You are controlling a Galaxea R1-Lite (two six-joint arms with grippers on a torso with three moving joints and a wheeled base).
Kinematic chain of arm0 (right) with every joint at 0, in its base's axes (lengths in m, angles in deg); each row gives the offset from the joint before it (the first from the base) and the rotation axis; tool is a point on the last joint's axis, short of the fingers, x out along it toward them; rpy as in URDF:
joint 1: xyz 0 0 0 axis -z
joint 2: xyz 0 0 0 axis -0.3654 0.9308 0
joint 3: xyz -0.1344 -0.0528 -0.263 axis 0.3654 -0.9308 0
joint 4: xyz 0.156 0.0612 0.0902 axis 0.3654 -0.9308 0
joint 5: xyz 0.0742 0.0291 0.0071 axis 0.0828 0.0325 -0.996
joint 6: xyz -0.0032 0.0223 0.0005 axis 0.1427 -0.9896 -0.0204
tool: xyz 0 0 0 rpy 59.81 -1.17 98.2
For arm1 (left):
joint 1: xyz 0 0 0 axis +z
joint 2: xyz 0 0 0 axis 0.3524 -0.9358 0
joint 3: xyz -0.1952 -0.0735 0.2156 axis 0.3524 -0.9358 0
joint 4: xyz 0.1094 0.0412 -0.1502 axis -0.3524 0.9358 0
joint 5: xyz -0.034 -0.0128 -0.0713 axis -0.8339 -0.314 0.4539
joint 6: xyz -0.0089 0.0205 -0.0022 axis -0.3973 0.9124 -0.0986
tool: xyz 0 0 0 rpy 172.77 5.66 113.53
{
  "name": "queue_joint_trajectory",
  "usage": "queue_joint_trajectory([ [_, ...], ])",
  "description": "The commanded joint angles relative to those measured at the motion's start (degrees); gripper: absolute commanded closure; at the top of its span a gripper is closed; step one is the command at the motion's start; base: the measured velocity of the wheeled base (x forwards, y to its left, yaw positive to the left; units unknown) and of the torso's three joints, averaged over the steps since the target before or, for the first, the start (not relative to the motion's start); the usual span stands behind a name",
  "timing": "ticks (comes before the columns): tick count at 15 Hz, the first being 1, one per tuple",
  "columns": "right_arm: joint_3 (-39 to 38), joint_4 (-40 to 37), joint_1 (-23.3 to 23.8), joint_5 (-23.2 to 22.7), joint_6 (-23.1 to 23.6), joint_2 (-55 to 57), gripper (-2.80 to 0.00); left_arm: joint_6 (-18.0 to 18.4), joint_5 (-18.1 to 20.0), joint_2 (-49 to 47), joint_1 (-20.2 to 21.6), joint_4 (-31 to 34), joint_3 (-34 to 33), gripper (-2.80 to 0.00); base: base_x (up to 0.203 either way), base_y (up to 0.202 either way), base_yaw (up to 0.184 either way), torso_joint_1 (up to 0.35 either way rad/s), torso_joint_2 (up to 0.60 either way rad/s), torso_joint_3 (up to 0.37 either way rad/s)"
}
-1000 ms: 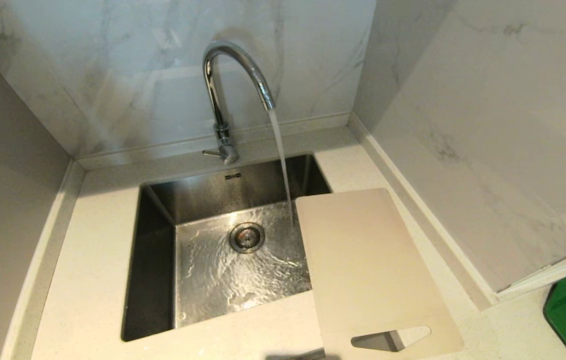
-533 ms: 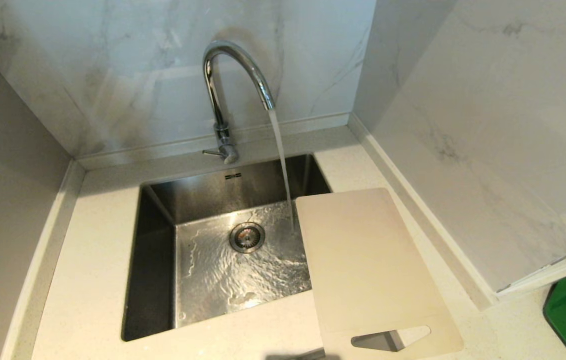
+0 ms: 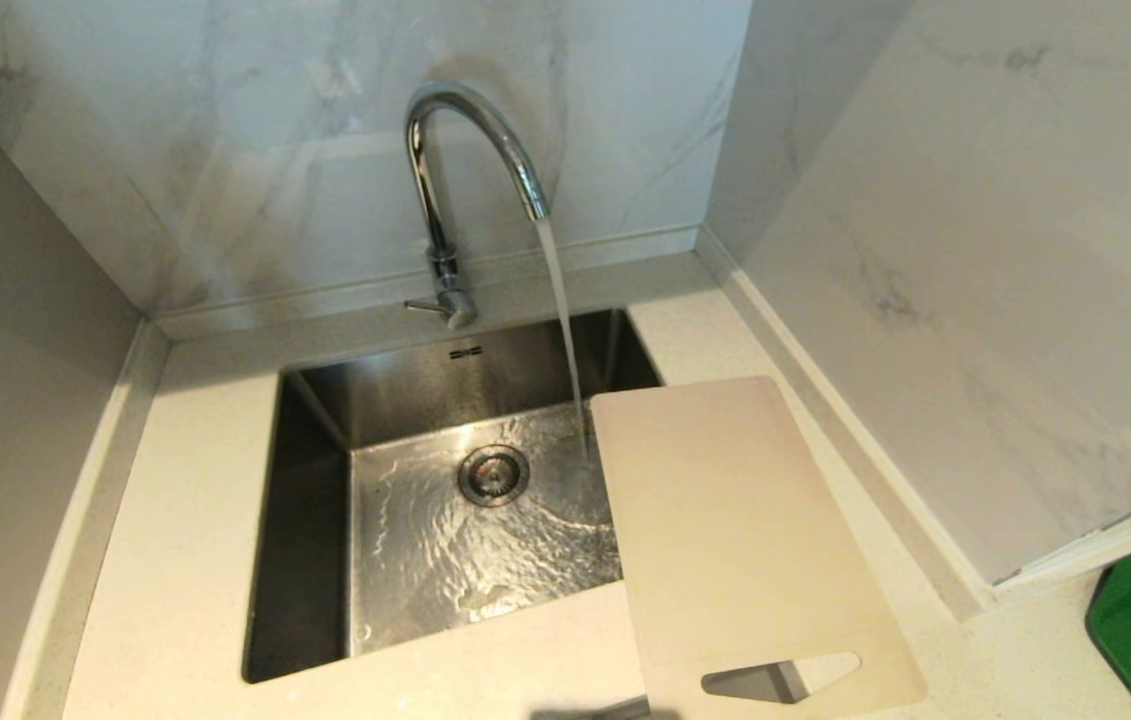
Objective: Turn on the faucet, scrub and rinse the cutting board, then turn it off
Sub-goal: Pick up the cutting board
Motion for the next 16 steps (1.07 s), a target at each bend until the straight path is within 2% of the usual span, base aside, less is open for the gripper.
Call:
queue_joint_trajectory([
  [1,6.0,-2.3,0.0,-1.4,0.2,4.3,0.00,0.0,0.0,0.0,0.0,0.0,0.0,0.00,0.000,0.000,0.000,0.000,0.00,0.000],
  [5,16.0,-3.8,0.0,-4.5,0.4,15.5,0.00,0.0,0.0,0.0,0.0,0.0,0.0,0.00,0.000,0.000,0.000,0.000,0.00,0.000],
  [10,28.5,-5.0,0.0,-8.8,0.9,35.7,0.00,0.0,0.0,0.0,0.0,0.0,0.0,0.00,0.000,0.000,0.000,0.000,0.00,0.000],
  [16,42.9,-9.6,-0.6,-10.1,11.6,56.7,0.00,0.0,0.0,0.0,0.0,0.0,0.0,0.00,0.000,0.000,0.000,0.000,0.00,0.000],
])
